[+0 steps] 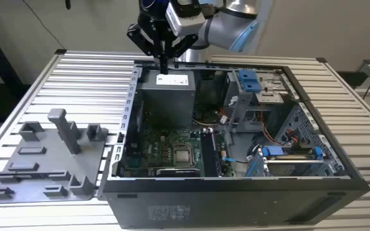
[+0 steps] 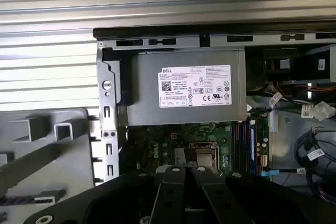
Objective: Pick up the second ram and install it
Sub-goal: 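Reach for the second ram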
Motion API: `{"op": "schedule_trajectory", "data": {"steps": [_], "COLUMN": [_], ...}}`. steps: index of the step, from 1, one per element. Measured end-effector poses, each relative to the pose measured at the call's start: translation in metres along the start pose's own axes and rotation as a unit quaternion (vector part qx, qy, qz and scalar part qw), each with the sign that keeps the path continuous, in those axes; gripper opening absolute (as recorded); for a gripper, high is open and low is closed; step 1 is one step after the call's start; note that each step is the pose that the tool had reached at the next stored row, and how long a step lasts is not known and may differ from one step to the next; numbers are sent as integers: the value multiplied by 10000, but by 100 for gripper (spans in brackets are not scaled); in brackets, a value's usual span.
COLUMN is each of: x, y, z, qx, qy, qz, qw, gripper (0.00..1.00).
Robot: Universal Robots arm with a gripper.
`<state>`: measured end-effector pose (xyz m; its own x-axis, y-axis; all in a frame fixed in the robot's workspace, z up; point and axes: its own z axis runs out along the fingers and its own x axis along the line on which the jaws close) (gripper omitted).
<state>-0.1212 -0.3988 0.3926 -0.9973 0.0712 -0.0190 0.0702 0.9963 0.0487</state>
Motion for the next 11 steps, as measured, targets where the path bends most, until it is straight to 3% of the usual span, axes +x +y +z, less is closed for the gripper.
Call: {"op": "schedule_trajectory", "data": {"steps": [11], "x": [0], "y": [0], "z": [0], "qx": [-1], "qy": [-1], "qz": [0], "qw": [10000], "gripper": [11]}}
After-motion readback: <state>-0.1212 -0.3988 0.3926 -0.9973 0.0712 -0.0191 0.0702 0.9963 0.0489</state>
